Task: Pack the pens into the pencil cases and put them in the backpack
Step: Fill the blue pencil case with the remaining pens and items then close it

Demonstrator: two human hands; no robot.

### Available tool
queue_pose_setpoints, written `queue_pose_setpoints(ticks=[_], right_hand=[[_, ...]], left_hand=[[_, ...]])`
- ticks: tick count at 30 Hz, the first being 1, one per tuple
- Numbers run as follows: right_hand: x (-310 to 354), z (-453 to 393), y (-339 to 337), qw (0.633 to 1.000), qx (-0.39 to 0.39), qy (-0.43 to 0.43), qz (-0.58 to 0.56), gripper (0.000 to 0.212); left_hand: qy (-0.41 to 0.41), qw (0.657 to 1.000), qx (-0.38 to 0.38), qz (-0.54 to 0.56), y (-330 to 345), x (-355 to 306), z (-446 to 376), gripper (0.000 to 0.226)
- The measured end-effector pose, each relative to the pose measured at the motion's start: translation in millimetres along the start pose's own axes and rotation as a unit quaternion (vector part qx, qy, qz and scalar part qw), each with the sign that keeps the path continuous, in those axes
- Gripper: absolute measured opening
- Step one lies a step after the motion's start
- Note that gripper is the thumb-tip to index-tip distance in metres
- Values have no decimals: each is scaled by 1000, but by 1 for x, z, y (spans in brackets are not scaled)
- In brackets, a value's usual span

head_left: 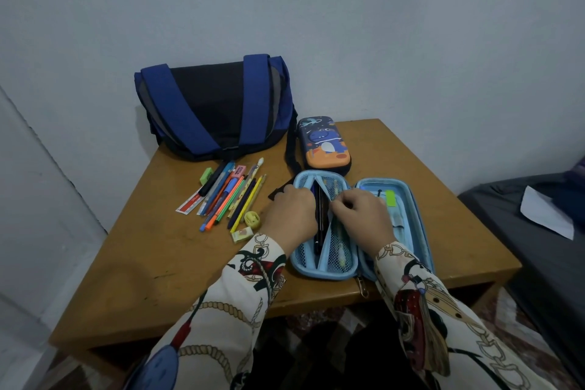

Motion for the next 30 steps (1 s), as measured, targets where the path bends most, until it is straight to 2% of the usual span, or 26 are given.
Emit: queue_pose_setpoints(ticks=[2, 4, 7, 10, 13, 18, 21, 25, 30], right_hand=[[-1, -1, 1, 1000, -1, -2, -1, 31], [-1, -1, 1, 1000, -2, 0, -1, 30], [-1, -1, 0, 1000, -5, 0, 7, 29], [0, -1, -1, 1000, -5, -1, 9, 28], [1, -1, -1, 1000, 0, 0, 12, 28], [5, 1, -3, 1000, 5, 2, 6, 37], [5, 2, -4, 1000, 5, 4, 0, 38], [6, 2, -4, 1000, 6, 8, -4, 39], [5, 2, -4, 1000, 5, 12, -6, 40]], left_hand=[[-5, 1000, 1, 2, 1, 0, 1, 29], [1, 1000, -12, 5, 0, -2, 2, 30], [21, 999, -37, -12, -5, -8, 4, 24], [46, 998, -22, -49, -8, -14, 2, 16], [26, 1000, -8, -14, -6, -9, 2, 14], [-4, 985, -143, 101, -14, 13, 2, 12], [-73, 980, -177, 53, -23, 43, -2, 13], [-143, 977, -136, -79, -21, 72, -9, 22], [-172, 973, -97, -121, -13, 83, -17, 24]])
Point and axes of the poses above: each hand's wrist, its own z-axis away from the middle knuckle, its own y-axis out of the palm, x = y × z, the point moved 6 cm from there along -z, towards the middle knuckle, and after that the axes turned 1 degree about x, right-handed, at the moved point
